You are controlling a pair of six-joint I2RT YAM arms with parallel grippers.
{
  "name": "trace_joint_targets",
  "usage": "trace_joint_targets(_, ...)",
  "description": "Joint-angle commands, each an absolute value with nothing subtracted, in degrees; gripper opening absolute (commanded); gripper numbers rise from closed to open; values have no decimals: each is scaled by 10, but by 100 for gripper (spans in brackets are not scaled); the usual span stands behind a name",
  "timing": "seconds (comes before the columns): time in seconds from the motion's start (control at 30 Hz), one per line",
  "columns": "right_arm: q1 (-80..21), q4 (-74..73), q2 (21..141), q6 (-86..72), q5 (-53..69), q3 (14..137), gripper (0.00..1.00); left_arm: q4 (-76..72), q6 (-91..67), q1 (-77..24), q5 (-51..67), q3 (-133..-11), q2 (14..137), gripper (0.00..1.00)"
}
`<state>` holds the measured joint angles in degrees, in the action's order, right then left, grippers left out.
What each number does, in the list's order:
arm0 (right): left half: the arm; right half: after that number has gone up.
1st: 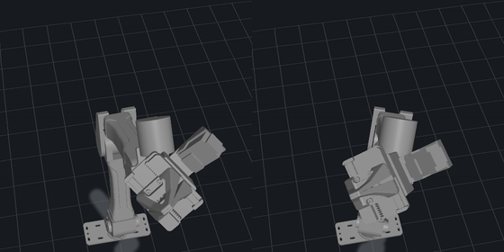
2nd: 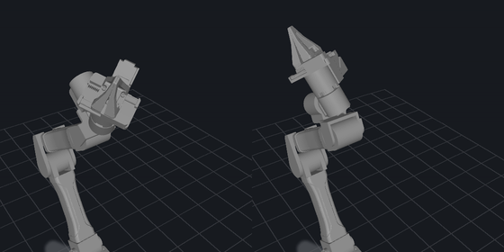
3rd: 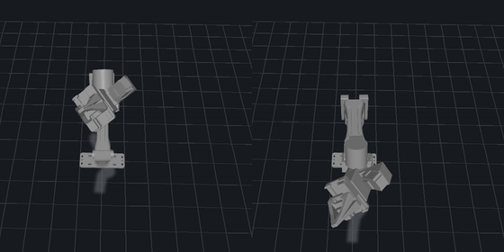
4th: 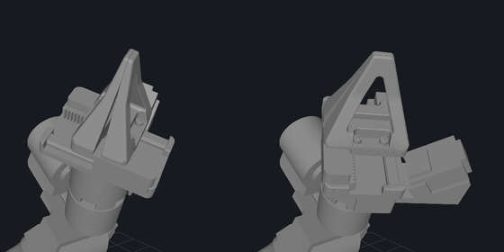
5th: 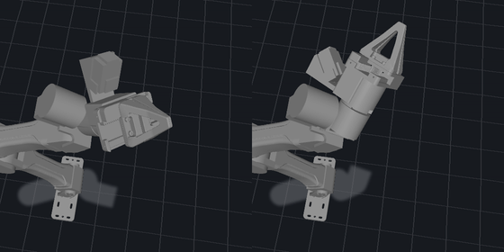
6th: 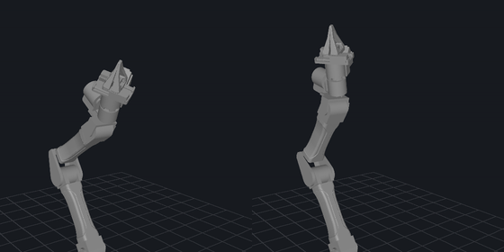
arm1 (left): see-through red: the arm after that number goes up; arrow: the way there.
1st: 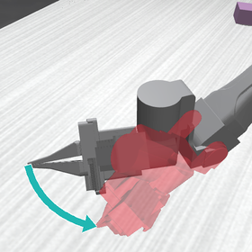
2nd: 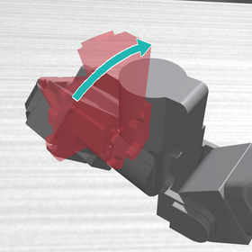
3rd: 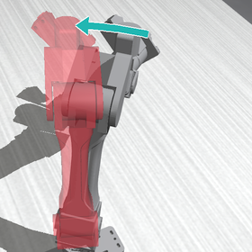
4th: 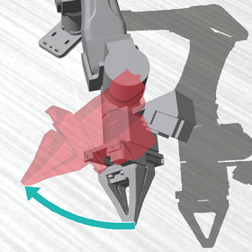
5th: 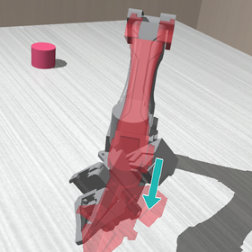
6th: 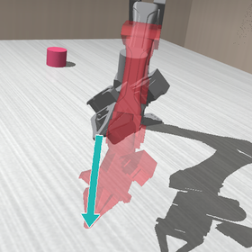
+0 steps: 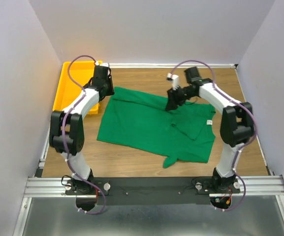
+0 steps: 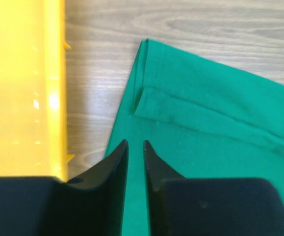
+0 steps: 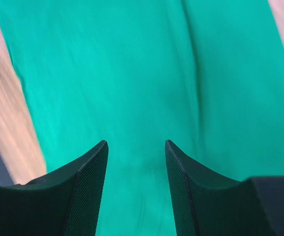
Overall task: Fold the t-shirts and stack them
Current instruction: Fold the tshirt
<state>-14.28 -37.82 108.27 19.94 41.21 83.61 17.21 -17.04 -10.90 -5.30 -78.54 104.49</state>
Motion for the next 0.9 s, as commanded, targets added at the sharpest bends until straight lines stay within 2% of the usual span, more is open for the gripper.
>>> trace_joint_targets(0.0, -224, -408, 1190, 221, 368, 985, 58, 92, -171, -104, -76, -744, 925, 53)
trace_joint_targets(0.07, -238, -408, 1248, 195, 353, 1067, 62, 71, -177, -99, -86, -715, 876, 69)
trace_joint_targets(0.13, -249, -408, 1306, 137, 346, 1186, 66, 49, -185, -84, -76, -672, 804, 74)
trace_joint_targets(0.27, -272, -384, 1384, 108, 292, 1237, 75, 77, -194, -56, -46, -626, 717, 74)
trace_joint_targets(0.57, -273, -368, 1441, 91, 297, 1292, 73, 111, -227, -44, -39, -548, 629, 74)
trace_joint_targets(0.87, -292, -363, 1428, 96, 357, 1238, 68, 115, -226, -40, -35, -543, 641, 74)
